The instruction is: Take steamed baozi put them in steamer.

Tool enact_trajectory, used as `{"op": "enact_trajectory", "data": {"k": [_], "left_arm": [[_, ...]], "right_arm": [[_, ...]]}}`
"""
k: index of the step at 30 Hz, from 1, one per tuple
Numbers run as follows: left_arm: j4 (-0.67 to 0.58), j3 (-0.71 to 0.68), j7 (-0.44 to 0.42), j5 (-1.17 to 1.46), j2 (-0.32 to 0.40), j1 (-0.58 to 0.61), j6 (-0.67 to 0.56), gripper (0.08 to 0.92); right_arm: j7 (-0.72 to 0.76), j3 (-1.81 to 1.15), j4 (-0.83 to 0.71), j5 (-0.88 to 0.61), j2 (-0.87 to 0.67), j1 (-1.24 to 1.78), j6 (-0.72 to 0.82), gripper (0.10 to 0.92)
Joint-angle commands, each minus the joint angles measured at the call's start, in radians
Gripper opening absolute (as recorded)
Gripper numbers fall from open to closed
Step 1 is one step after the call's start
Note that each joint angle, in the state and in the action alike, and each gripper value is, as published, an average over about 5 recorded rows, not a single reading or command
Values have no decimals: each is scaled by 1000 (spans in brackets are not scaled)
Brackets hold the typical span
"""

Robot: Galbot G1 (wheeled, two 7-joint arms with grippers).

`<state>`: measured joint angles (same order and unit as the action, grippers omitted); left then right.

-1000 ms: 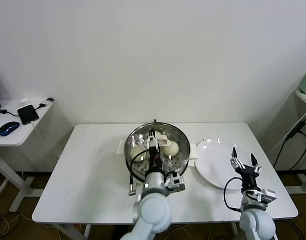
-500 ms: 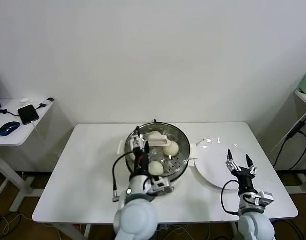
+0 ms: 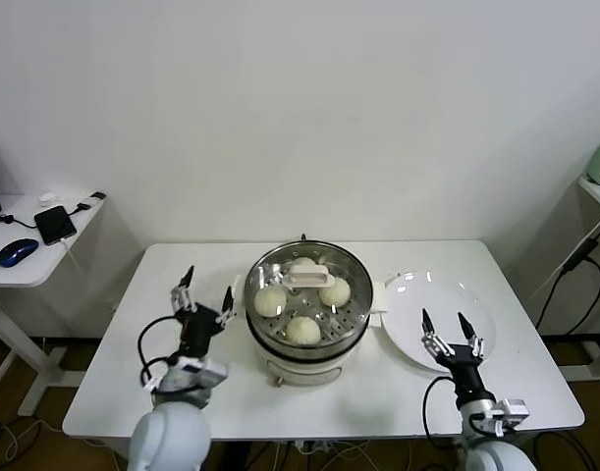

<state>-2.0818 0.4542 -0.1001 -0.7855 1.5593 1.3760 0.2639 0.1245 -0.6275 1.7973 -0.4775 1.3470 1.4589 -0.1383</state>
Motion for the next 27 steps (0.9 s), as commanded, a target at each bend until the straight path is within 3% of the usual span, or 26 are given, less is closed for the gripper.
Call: {"op": "enact_trajectory", "data": {"k": [1, 12, 20, 27], "left_arm": [[72, 228, 66, 780, -10, 259, -338, 823], [60, 105, 101, 722, -5, 360, -222, 823], [23, 125, 80, 714, -28, 380, -205, 823], [-19, 157, 57, 724, -20, 378, -146, 823]], "right_arm": [[34, 29, 48, 95, 34, 108, 20, 823], [18, 31, 114, 138, 8, 187, 23, 823], [-72, 64, 208, 40, -191, 285, 72, 823], [-71, 68, 151, 36, -174, 238, 64, 823]]}}
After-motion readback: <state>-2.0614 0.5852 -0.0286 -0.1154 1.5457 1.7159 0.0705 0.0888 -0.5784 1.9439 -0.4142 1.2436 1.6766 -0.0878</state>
